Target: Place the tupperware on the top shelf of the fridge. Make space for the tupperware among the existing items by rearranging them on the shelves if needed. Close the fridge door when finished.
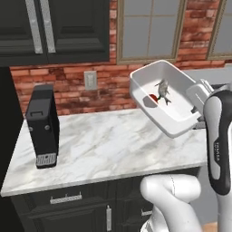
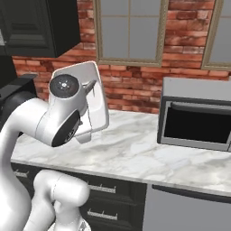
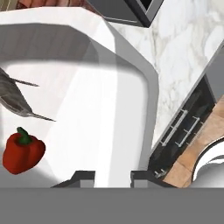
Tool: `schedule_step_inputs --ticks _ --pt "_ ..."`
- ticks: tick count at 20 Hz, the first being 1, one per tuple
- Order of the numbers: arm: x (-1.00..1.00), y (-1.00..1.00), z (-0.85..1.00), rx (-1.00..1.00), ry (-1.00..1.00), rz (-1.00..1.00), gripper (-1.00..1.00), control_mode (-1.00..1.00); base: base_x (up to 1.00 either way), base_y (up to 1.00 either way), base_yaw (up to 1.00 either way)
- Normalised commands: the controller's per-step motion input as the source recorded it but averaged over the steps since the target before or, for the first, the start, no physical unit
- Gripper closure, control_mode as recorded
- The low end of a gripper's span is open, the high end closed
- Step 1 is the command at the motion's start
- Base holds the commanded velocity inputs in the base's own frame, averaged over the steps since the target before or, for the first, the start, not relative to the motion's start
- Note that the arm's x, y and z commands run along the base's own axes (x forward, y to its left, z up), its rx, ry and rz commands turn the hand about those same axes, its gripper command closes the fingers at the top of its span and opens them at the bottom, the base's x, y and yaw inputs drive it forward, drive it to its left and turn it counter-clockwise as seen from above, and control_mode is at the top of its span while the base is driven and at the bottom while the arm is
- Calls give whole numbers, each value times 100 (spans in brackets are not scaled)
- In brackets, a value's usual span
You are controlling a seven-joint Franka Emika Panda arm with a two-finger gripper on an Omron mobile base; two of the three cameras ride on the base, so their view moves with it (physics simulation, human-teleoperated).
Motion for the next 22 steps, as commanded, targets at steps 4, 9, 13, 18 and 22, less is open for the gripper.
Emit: schedule_step_inputs --ticks 4,9,13,18,22 --pt "0 0 0 0 0 0 100 100 -89 0 12" --pt "0 0 0 0 0 0 100 100 -72 -20 36" --pt "0 0 0 0 0 0 100 100 -24 -60 58" --pt "0 0 0 0 0 0 100 100 -23 -47 78" --pt "0 0 0 0 0 0 100 100 -48 -24 87"
